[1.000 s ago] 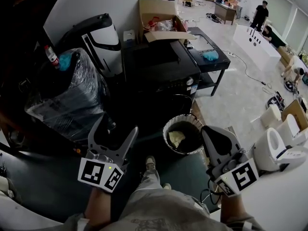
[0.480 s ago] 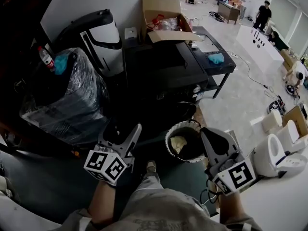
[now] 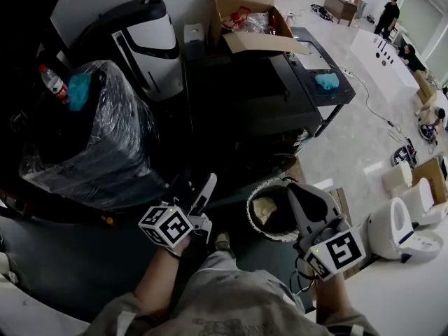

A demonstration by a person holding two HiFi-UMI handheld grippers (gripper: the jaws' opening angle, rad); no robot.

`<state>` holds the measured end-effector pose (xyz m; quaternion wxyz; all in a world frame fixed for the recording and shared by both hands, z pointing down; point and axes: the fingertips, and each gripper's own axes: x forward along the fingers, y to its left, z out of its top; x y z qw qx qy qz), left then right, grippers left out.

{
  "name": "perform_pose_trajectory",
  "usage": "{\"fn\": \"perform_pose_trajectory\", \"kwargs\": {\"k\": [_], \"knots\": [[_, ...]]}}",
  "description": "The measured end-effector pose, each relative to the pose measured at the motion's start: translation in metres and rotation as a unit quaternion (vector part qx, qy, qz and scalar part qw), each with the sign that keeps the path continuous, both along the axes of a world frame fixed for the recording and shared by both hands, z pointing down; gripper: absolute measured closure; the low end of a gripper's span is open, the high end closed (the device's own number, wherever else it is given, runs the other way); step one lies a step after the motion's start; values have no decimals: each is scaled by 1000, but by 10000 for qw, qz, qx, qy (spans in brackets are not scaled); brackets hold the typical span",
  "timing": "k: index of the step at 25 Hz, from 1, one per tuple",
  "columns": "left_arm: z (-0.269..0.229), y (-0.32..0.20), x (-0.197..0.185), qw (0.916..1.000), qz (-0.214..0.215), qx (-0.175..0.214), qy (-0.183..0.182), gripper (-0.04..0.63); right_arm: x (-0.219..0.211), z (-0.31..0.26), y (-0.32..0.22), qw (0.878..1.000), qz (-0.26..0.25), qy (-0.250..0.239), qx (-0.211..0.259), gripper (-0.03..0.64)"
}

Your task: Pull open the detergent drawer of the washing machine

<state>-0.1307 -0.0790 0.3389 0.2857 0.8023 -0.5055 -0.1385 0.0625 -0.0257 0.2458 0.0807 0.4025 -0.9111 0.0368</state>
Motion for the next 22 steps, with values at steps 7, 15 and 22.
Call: {"fn": "perform_pose_trajectory", "kwargs": {"k": [7,15,22], "knots": [[72,-46,-14,9957,134,-585,699,197,-39,35,-49,9994,-58,73,-340,584],[132,-83,-18,9826,227,-951,1577,198,-69,66,-92,9981,1,93,-609,584],[190,-105,-18,9694,39,-1376,2031,195,-78,102,-119,9961,-145,165,-853,584]]}}
